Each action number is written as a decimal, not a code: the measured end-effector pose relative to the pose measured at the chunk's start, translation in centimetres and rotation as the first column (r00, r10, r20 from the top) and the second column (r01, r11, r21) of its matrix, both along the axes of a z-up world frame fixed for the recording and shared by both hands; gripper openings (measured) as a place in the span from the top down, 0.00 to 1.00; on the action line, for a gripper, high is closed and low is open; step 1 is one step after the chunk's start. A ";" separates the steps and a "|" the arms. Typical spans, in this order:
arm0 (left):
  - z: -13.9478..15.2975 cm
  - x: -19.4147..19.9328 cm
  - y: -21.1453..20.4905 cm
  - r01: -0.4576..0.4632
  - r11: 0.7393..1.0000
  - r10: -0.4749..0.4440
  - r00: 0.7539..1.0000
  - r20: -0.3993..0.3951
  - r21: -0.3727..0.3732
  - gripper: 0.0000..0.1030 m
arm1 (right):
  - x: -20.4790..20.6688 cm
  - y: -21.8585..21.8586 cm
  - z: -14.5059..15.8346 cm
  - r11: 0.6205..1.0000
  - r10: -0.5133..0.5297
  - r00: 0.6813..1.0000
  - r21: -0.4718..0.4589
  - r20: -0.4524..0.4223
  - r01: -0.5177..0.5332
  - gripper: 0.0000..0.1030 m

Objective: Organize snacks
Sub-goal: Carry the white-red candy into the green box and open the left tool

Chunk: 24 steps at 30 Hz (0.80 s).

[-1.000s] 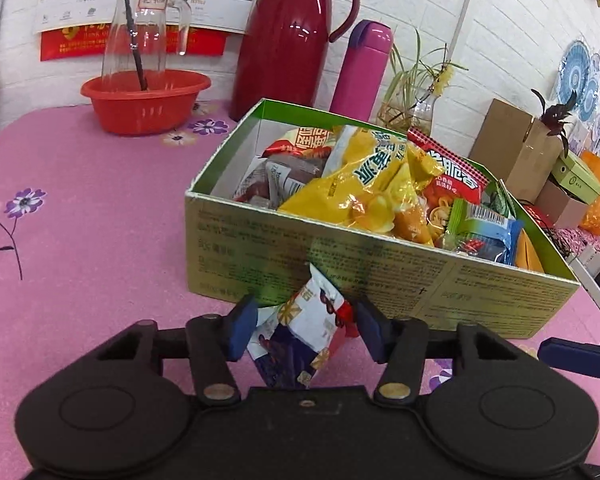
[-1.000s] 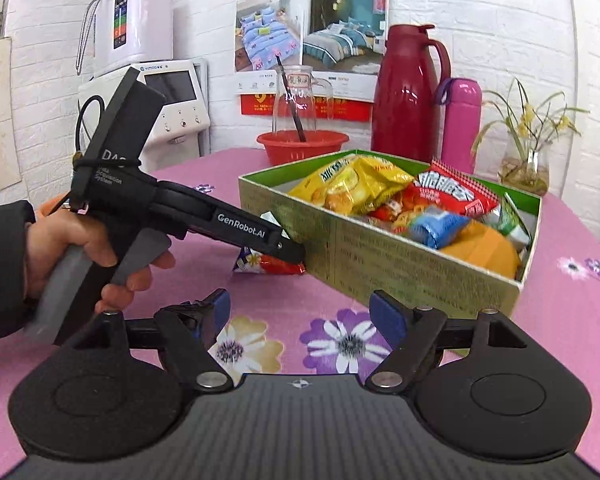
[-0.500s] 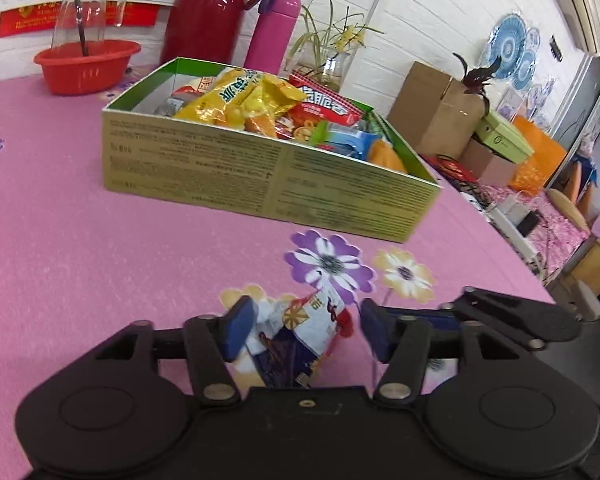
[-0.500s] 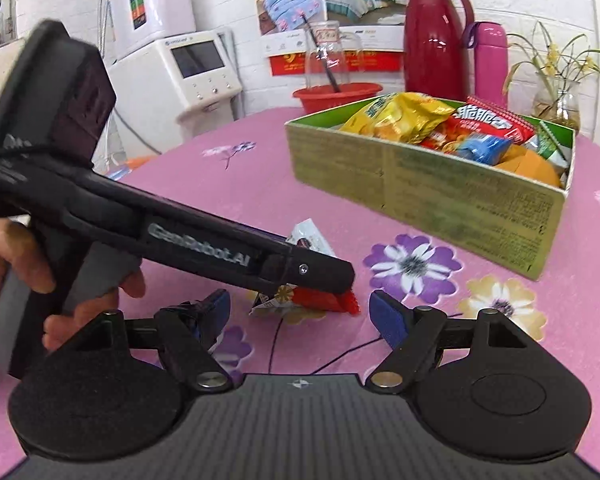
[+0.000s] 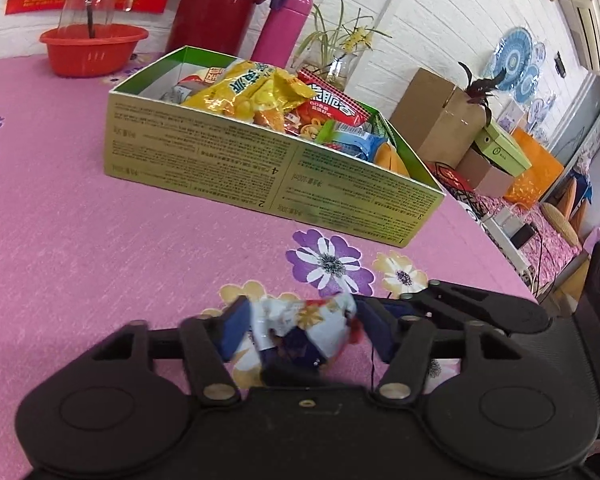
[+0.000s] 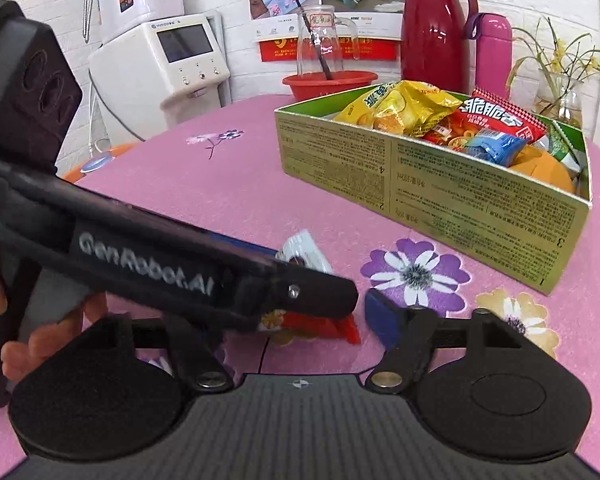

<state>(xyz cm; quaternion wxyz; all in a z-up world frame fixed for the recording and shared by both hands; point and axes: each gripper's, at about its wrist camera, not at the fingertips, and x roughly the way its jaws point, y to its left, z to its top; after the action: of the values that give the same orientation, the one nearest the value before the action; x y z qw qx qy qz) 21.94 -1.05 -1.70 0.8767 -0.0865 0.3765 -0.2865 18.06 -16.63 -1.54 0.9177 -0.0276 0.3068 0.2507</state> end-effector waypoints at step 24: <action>7.5 0.7 -4.7 0.074 0.996 -0.060 0.973 0.224 -0.055 0.66 | 1.6 -4.4 6.4 0.992 -0.115 0.972 0.075 0.205 0.101 0.41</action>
<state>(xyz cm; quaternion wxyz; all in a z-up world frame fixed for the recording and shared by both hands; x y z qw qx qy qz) 22.68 -5.75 5.81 0.9001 -0.0686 0.2697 -0.3353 19.63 -21.06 4.83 0.9576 -0.0077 0.2014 0.2058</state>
